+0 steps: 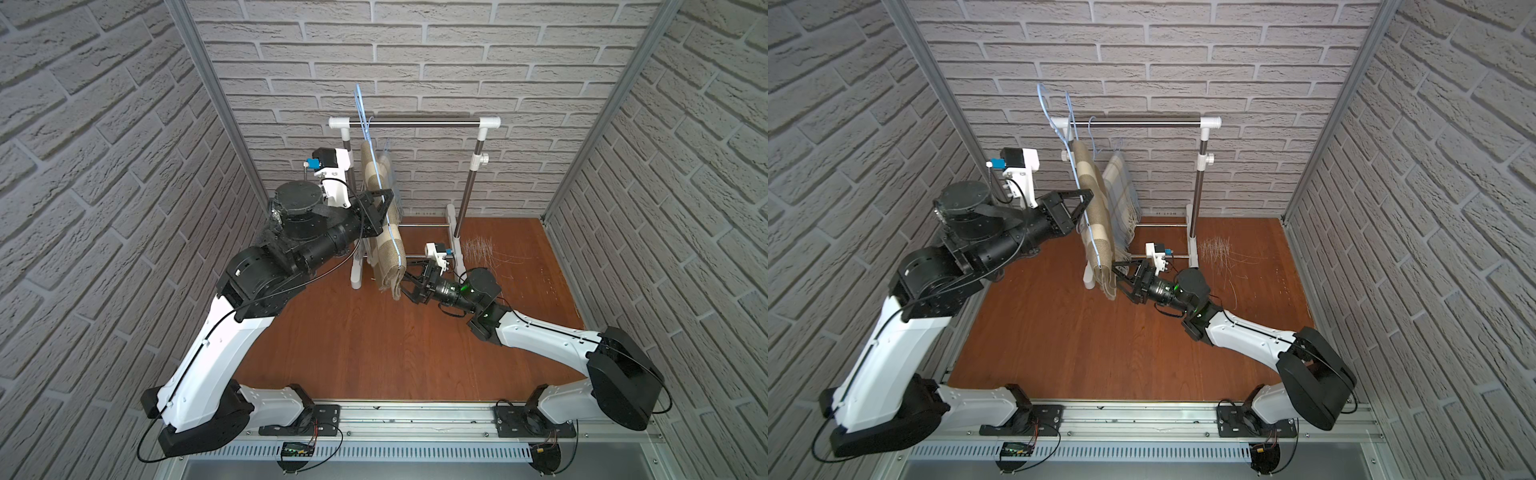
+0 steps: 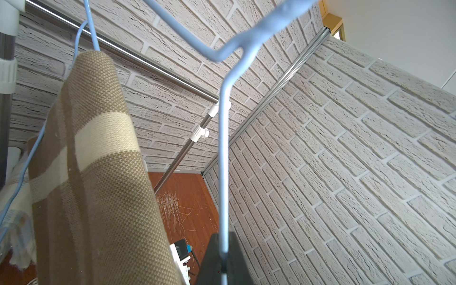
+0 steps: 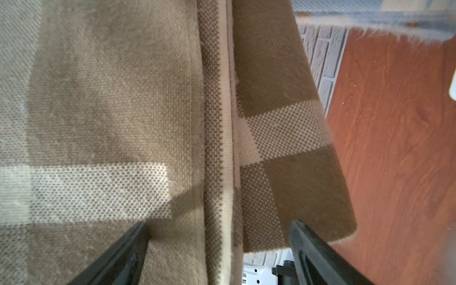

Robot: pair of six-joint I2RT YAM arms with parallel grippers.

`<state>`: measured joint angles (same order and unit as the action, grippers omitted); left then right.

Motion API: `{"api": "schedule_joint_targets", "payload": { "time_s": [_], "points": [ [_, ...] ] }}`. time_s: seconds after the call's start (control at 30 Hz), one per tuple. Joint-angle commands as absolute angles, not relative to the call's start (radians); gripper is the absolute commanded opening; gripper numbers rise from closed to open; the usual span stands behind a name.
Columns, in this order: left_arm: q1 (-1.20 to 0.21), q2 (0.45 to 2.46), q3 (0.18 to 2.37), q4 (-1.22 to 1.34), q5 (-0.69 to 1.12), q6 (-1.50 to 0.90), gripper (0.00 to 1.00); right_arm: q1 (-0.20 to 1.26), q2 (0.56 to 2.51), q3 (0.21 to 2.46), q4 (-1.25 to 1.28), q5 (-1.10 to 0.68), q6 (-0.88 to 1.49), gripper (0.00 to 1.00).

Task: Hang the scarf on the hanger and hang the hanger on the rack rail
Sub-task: Adjust the scarf at the hanger.

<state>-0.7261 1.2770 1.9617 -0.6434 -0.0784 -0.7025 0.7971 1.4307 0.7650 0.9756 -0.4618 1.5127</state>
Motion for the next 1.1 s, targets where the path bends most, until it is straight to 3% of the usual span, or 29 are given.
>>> {"api": "schedule_joint_targets", "payload": {
  "time_s": [0.0,0.1,0.2,0.27,0.4,0.43,1.07],
  "points": [
    [-0.731,1.258,1.986,-0.487,-0.087,-0.688,0.00,0.804,1.435,0.757,1.180,-0.429,1.595,0.91],
    [-0.732,1.250,1.975,-0.486,-0.094,-0.686,0.00,0.803,1.451,0.748,1.232,-0.407,1.638,0.84],
    [-0.731,1.244,1.970,-0.487,-0.101,-0.683,0.00,0.805,1.481,0.755,1.293,-0.395,1.681,0.70],
    [-0.731,1.241,1.970,-0.490,-0.106,-0.677,0.00,0.806,1.500,0.765,1.319,-0.395,1.700,0.55],
    [-0.729,1.239,1.975,-0.492,-0.115,-0.668,0.00,0.808,1.522,0.779,1.326,-0.405,1.717,0.08],
    [-0.729,1.238,1.978,-0.492,-0.115,-0.667,0.00,0.807,1.524,0.782,1.319,-0.407,1.716,0.04],
    [-0.730,1.196,1.933,-0.466,-0.096,-0.770,0.00,0.748,1.458,0.863,0.867,-0.490,1.390,0.03]
  ]
}}
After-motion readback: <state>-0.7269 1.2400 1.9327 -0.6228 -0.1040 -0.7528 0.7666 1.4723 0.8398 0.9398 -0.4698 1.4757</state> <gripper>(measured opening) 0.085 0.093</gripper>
